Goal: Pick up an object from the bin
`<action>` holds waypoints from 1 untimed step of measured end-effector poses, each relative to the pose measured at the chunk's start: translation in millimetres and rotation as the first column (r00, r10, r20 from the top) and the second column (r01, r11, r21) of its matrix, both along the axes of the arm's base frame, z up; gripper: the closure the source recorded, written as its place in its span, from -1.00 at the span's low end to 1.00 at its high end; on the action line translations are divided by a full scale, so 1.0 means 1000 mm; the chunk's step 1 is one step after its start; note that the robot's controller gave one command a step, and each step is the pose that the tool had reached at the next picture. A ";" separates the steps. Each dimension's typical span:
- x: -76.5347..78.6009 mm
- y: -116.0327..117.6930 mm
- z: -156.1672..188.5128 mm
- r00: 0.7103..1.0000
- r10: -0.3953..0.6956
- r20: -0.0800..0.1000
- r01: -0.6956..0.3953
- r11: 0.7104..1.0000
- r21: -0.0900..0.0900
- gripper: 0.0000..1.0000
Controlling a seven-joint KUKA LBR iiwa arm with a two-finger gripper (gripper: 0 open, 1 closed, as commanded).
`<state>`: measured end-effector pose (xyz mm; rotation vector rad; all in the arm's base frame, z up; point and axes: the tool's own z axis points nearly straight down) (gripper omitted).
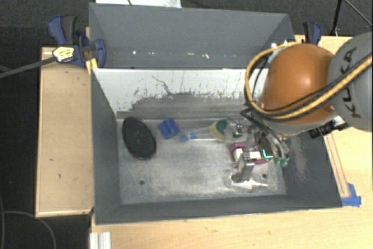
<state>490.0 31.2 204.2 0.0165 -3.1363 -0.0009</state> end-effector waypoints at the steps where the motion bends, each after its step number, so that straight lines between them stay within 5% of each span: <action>1: 0.010 -0.059 -0.055 1.000 0.026 0.002 -0.026 1.000 -0.003 -1.00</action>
Offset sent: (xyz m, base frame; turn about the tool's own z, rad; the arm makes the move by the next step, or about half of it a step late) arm 0.0106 -0.0552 -0.0523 -0.0317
